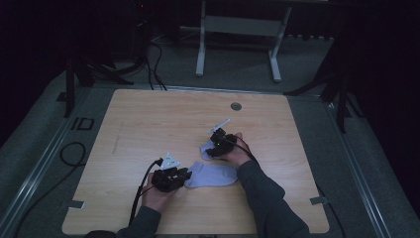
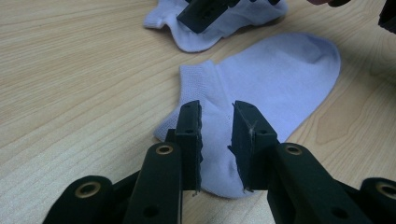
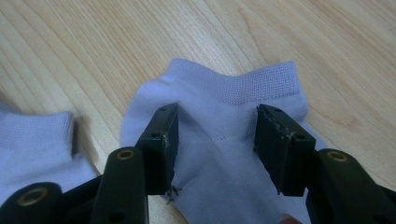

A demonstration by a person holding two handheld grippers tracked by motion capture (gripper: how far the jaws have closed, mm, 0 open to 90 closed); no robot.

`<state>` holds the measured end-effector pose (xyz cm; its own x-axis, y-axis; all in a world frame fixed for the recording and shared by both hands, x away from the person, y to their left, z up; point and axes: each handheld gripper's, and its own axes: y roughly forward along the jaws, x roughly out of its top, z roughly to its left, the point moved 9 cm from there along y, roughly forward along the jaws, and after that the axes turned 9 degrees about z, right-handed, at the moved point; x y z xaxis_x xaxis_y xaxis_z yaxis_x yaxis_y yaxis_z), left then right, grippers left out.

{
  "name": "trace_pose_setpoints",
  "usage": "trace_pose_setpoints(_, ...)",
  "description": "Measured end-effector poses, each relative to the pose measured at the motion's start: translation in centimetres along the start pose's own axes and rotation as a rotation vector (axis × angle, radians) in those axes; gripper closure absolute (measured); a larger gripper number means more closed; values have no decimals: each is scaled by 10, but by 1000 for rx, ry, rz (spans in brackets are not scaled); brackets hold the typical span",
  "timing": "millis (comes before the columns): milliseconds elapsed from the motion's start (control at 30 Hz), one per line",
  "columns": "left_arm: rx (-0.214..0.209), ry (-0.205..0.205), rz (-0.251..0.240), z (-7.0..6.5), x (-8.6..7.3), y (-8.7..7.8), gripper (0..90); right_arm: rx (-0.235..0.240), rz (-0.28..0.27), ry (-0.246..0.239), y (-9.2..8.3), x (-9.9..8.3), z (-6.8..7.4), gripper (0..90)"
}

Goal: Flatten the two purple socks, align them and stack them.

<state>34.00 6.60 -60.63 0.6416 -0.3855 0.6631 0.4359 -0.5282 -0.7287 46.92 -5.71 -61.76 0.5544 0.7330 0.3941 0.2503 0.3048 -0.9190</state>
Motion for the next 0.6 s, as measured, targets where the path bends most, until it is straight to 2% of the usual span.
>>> trace_pose_setpoints(133,3,0,0,0,0,0,725,16,0,5,0,-1,-1,498)
trace_pose_setpoints(300,8,-10,0,2,-1,-1,725,3,-1,15,0,-1,-3,567)
trace_pose_setpoints(433,10,-15,1,3,-1,-1,725,-11,-9,32,-1,-1,-8,687)
trace_pose_setpoints(500,14,-12,3,3,-1,-1,724,-23,-30,37,-1,-1,-9,777)
trace_pose_setpoints(600,16,-11,2,3,-1,-1,723,-31,-42,47,-1,-1,-8,832)
